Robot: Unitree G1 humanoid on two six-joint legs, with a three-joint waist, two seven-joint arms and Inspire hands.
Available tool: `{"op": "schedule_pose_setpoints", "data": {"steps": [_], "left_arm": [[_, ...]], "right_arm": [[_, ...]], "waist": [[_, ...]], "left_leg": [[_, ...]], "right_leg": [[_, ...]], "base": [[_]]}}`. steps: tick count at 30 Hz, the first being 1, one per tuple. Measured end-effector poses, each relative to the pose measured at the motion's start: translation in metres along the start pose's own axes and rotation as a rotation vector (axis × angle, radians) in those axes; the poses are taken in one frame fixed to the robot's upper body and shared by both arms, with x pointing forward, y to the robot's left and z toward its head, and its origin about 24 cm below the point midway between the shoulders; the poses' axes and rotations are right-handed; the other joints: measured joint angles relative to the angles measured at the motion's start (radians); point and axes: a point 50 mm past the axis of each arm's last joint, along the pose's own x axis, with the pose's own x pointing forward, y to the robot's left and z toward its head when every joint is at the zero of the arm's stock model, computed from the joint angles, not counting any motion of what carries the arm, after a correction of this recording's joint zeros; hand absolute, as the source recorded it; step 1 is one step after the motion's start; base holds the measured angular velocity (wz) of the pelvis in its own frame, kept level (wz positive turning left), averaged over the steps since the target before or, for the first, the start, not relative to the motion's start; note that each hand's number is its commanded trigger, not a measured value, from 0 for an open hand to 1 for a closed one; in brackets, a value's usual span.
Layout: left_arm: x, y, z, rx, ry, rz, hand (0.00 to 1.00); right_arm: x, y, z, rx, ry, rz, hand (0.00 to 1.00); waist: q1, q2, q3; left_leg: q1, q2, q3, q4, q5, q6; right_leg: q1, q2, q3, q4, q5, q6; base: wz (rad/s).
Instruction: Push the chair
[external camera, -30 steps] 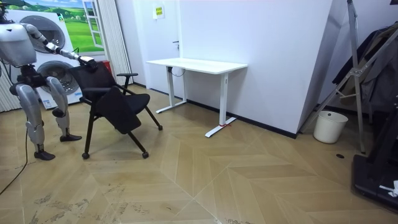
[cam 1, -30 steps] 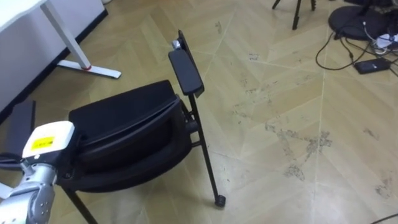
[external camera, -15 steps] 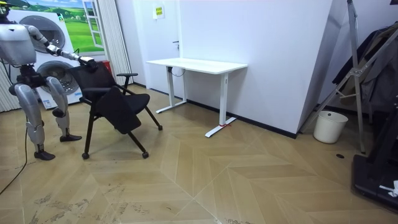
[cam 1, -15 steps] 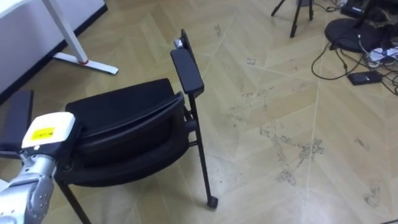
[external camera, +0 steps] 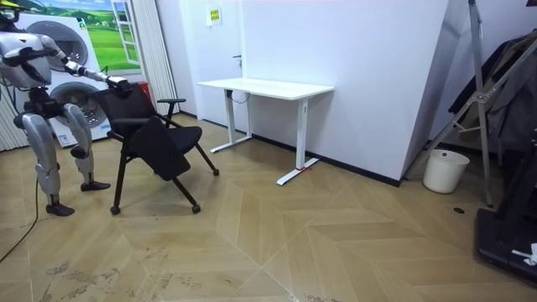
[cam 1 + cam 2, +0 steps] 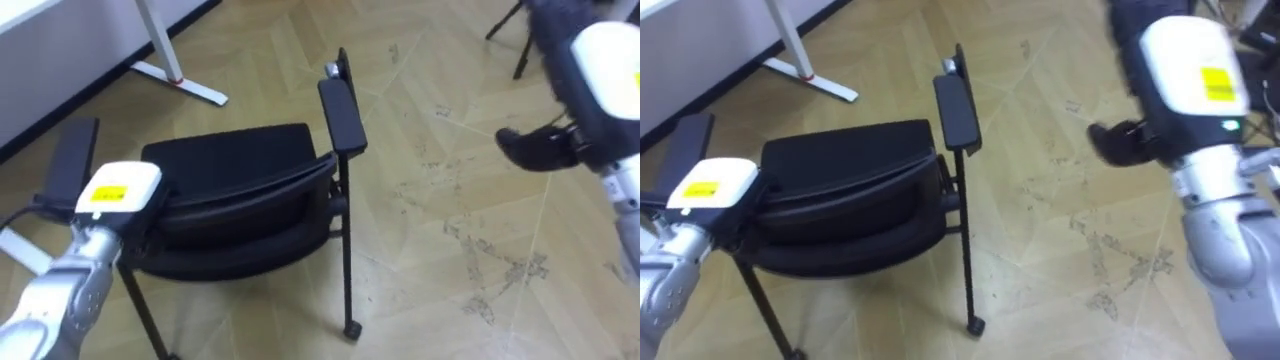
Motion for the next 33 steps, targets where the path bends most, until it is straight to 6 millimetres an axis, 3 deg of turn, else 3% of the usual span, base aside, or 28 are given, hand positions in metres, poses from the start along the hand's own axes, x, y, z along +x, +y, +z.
{"op": "schedule_pose_setpoints", "data": {"steps": [5,10,13,15,22,33], "left_arm": [[0.008,0.01,0.008,0.028,-0.055,0.028,1.0],[0.011,0.009,0.013,0.033,-0.087,0.031,1.0],[0.014,0.007,0.015,0.03,-0.095,0.018,1.0],[0.017,0.007,0.017,0.028,-0.101,0.014,1.0],[0.023,0.007,0.027,0.037,-0.144,0.012,1.0],[0.029,0.009,0.035,0.055,-0.169,0.03,1.0]], "right_arm": [[0.0,0.019,0.01,0.003,-0.044,0.122,0.0],[-0.001,0.037,0.012,0.014,-0.061,0.234,0.0],[0.008,0.048,0.023,0.013,-0.119,0.316,0.0],[0.013,0.051,0.03,0.009,-0.152,0.349,0.0],[0.016,0.064,0.045,-0.01,-0.226,0.487,0.0],[0.019,0.076,0.046,-0.038,-0.226,0.56,0.0]], "waist": [[0.028,-0.022,0.002],[0.05,-0.009,0.0044],[0.05,0.014,0.0009],[0.052,0.018,0.0028],[0.081,0.005,0.0038],[0.089,-0.001,0.0069]], "left_leg": [[-0.001,0.0,-0.017,0.0,0.0,0.0],[-0.006,0.001,-0.018,0.003,0.0,0.0],[-0.013,0.001,-0.023,0.003,0.0,0.0],[-0.016,0.001,-0.03,0.002,0.0,0.0],[0.0,-0.001,-0.055,-0.007,0.0,0.0],[-0.005,-0.001,-0.079,-0.007,0.0,0.0]], "right_leg": [[0.014,0.0,-0.022,-0.019,0.004,-0.001],[0.02,0.0,-0.022,-0.032,0.015,-0.001],[0.015,0.0,-0.025,-0.031,0.016,-0.001],[0.014,0.0,-0.032,-0.031,0.016,-0.001],[0.035,0.0,-0.049,-0.033,0.015,-0.001],[0.042,0.0,-0.076,-0.034,0.015,-0.001]], "base": [[0.11],[-0.02],[0.02],[0.08],[0.07],[0.06]]}}
